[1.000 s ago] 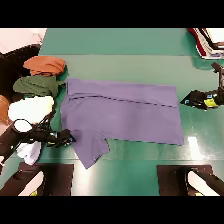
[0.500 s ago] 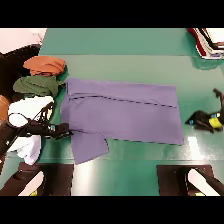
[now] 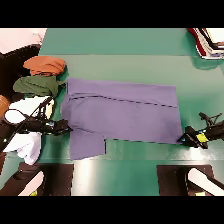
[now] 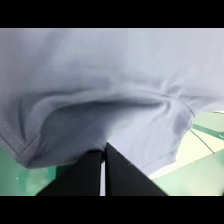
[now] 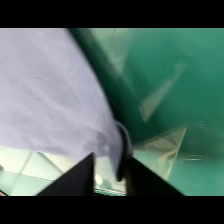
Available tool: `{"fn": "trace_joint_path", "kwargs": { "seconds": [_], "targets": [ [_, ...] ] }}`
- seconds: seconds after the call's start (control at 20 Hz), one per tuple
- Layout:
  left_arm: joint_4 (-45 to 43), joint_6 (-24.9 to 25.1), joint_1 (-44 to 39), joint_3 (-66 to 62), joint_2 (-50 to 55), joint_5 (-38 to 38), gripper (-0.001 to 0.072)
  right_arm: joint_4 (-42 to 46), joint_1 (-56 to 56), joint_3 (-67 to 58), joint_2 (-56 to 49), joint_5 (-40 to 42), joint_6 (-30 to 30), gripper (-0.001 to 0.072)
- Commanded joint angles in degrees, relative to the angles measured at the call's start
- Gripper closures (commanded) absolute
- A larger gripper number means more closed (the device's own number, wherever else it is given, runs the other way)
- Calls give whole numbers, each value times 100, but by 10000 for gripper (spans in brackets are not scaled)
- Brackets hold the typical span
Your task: Fold the shirts.
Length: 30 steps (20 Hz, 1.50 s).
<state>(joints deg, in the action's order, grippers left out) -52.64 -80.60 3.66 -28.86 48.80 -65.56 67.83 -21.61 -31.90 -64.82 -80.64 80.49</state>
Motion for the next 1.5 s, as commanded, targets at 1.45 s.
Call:
{"fn": "trace_joint_path", "kwargs": {
  "seconds": [1.45],
  "targets": [
    [57,901,2,-4701,4181,1161,677,911,2044,-5313,-2791,114,214,674]
  ]
}}
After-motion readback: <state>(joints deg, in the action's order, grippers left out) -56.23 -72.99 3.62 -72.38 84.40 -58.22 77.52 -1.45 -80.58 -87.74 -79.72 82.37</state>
